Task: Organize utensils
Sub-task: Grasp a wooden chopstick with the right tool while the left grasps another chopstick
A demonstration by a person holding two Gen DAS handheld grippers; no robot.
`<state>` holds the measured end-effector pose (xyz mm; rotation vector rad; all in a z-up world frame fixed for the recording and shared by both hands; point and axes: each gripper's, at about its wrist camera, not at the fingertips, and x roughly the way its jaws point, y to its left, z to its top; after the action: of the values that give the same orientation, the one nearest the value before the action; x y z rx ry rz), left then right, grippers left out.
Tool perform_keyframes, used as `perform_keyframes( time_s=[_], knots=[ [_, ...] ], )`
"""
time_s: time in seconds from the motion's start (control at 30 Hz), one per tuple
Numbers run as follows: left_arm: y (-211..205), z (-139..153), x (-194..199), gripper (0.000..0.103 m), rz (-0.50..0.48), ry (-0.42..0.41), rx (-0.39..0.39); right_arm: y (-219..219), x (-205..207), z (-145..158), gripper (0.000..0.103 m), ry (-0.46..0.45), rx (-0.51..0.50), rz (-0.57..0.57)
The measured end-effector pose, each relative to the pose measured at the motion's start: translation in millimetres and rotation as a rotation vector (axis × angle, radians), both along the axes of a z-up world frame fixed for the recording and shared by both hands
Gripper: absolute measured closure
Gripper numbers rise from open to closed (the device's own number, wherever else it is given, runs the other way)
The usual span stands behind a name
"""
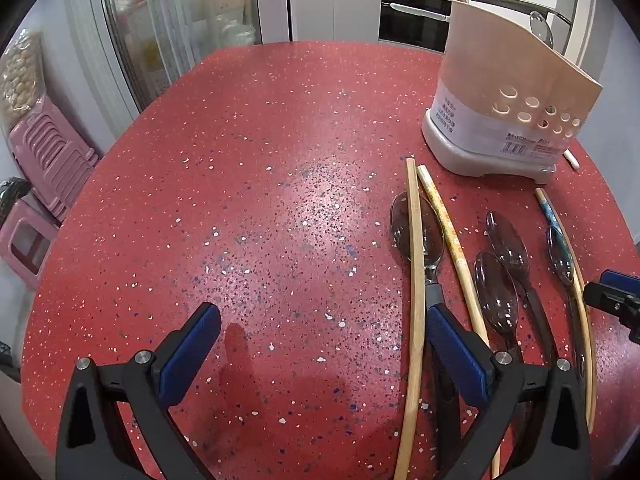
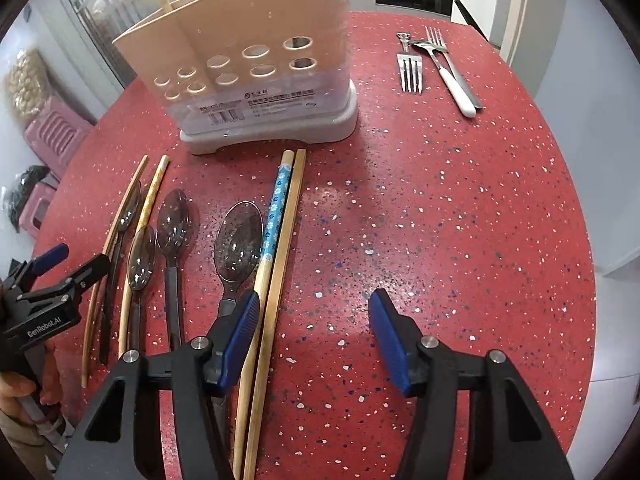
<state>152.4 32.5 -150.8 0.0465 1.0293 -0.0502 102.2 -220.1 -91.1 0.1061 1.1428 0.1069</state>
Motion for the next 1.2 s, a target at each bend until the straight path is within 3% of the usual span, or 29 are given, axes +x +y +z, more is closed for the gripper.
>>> perform_keyframes(
  time_s=[0.4, 0.47, 0.87, 0.93, 1.1, 1.13, 1.17, 1.2],
  knots=[
    [2, 3, -2, 0.000, 0.004, 0.004, 0.031, 4, 2, 1, 0.045, -0.002, -0.065, 0.029],
    [11, 16, -10, 0.000, 0.001, 0.002, 0.030, 10, 4, 0, 0.046, 0.005, -0.100, 0.042],
    [5, 34, 25, 0.000, -0.065, 0.061, 0.009, 27, 40, 3, 0.048, 0.087, -0.144, 0.096],
    [1, 36, 29, 0.006, -0.094, 0.075, 0.003, 29, 48, 4, 0.048, 0.105, -0.150, 0.115],
    [-6, 44, 34, 0.022, -0.167, 0.118, -0.005, 34, 51, 6, 0.056, 0.128, -0.153, 0.141],
    [-10, 45, 33, 0.027, -0.186, 0.123, 0.003, 33, 51, 7, 0.068, 0.129, -0.142, 0.145],
    [-13, 48, 34, 0.039, -0.210, 0.128, -0.001, 35, 49, 9, 0.091, 0.127, -0.147, 0.142],
    [-16, 50, 34, 0.045, -0.235, 0.134, -0.002, 34, 49, 9, 0.093, 0.129, -0.134, 0.141]
  ],
)
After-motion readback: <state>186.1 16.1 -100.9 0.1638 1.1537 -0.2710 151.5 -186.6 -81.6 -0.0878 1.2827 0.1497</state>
